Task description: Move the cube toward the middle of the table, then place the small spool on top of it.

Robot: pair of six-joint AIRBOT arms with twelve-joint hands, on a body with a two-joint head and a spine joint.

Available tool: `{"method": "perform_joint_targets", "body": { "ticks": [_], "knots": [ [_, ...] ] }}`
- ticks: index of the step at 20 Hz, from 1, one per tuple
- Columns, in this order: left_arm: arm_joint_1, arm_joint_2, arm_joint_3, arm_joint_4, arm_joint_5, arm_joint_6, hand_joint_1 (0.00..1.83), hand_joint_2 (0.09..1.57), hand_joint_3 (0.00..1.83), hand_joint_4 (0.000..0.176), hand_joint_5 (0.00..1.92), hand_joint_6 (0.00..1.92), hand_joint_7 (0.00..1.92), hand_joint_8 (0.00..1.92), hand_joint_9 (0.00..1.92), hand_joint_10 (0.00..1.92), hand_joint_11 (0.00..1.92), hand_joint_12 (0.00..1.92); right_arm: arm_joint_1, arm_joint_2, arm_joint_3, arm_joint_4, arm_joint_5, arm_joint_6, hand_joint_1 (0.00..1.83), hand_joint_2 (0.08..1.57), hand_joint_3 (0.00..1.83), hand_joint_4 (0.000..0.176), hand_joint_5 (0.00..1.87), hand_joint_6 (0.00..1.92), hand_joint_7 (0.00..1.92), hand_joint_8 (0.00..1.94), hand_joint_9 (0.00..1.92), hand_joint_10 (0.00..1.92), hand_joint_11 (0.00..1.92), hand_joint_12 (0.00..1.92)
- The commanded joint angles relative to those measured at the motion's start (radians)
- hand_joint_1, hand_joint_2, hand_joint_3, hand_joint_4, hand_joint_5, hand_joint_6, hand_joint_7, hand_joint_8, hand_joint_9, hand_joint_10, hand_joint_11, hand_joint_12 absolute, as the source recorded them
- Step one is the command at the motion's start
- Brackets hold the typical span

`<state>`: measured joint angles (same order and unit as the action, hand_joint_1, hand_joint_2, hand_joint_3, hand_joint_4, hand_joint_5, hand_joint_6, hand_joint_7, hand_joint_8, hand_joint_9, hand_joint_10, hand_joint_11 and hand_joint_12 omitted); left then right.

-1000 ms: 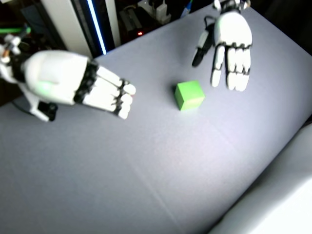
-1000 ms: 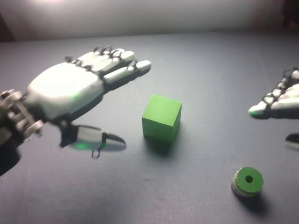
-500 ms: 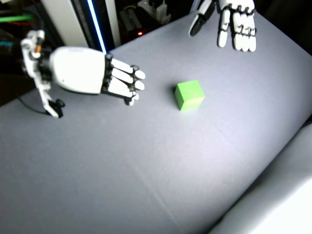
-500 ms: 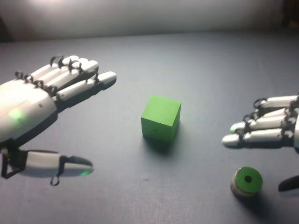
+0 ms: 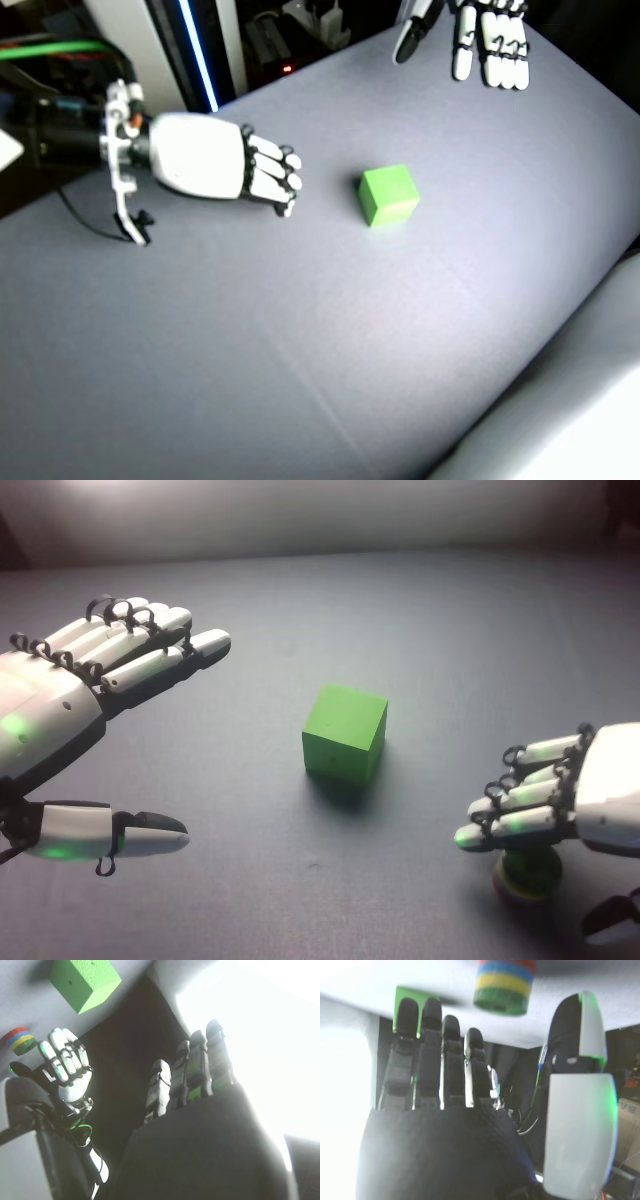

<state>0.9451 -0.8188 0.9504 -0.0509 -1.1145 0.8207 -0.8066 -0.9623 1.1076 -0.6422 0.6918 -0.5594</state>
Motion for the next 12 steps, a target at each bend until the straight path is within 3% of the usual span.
{"method": "perform_joint_targets", "body": {
  "ticks": [1,4,5,6,7,8,9,10,11,12],
  "knots": [
    [-0.01,0.005,0.001,-0.008,-0.121,-0.001,0.65,0.89,0.0,0.176,0.04,0.0,0.0,0.0,0.0,0.0,0.0,0.0,0.017,-0.004,0.004,0.02,0.075,0.004,0.95,0.95,0.0,0.031,0.43,0.01,0.47,0.01,0.68,0.04,0.32,0.95],
    [-0.015,0.002,0.003,-0.008,-0.122,-0.001,0.67,0.9,0.0,0.176,0.03,0.0,0.0,0.0,0.0,0.0,0.0,0.0,0.021,-0.013,0.011,0.014,0.061,0.004,1.0,0.99,0.0,0.005,0.58,0.01,0.56,0.01,0.7,0.03,0.28,1.05],
    [-0.016,0.0,0.004,-0.008,-0.122,-0.001,0.69,0.89,0.0,0.175,0.04,0.0,0.0,0.0,0.0,0.0,0.0,0.0,0.021,-0.014,0.013,0.014,0.061,0.004,1.03,1.0,0.01,0.0,0.72,0.0,0.69,0.05,0.67,0.7,0.38,1.35],
    [-0.016,0.0,0.004,-0.008,-0.121,-0.001,0.69,0.9,0.0,0.176,0.04,0.0,0.0,0.0,0.0,0.0,0.0,0.0,0.025,-0.015,0.016,0.014,0.061,0.004,1.09,1.0,0.0,0.0,0.8,0.01,0.78,0.13,0.59,1.22,0.45,1.57],
    [-0.016,0.0,0.004,-0.008,-0.12,-0.001,0.67,0.89,0.0,0.176,0.05,0.01,0.0,0.0,0.0,0.0,0.0,0.0,0.026,-0.015,0.017,0.014,0.061,0.004,1.1,1.02,0.0,0.0,0.84,0.01,0.81,0.17,0.57,1.38,0.49,1.65],
    [-0.016,0.0,0.004,-0.008,-0.118,-0.001,0.68,0.89,0.0,0.176,0.05,0.01,0.0,0.0,0.0,0.0,0.0,0.0,0.028,-0.016,0.019,0.015,0.061,0.004,1.1,1.09,0.01,0.0,0.95,0.78,0.83,0.29,0.7,1.52,0.7,1.73],
    [-0.015,0.0,0.004,-0.008,-0.117,-0.001,0.68,0.89,0.0,0.176,0.05,0.01,0.0,0.0,0.0,0.0,0.0,0.0,0.029,-0.016,0.022,0.019,0.061,0.004,1.1,1.09,0.01,0.0,0.95,0.78,0.83,0.29,0.7,1.52,0.7,1.73],
    [-0.015,-0.001,0.004,-0.008,-0.116,-0.001,0.68,0.89,0.0,0.176,0.05,0.01,0.0,0.0,0.0,0.0,0.0,0.0,0.032,-0.018,0.024,0.024,0.061,0.004,1.1,1.12,0.0,0.0,0.94,0.98,0.75,0.68,0.77,1.62,0.82,1.79],
    [-0.014,-0.001,0.004,-0.008,-0.117,-0.001,0.68,0.89,0.0,0.176,0.05,0.01,0.0,0.0,0.0,0.0,0.0,0.0,0.037,-0.02,0.028,0.035,0.064,0.004,1.16,1.1,0.0,0.0,1.01,0.92,0.67,1.64,0.85,1.89,0.89,1.92],
    [-0.013,-0.001,0.004,-0.008,-0.117,-0.001,0.67,0.89,0.0,0.176,0.05,0.0,0.0,0.0,0.0,0.0,0.0,0.0,0.04,-0.021,0.032,0.044,0.07,0.004,1.17,1.09,0.0,0.0,1.03,0.89,0.69,1.76,0.9,1.92,0.99,1.92]
  ]
}}
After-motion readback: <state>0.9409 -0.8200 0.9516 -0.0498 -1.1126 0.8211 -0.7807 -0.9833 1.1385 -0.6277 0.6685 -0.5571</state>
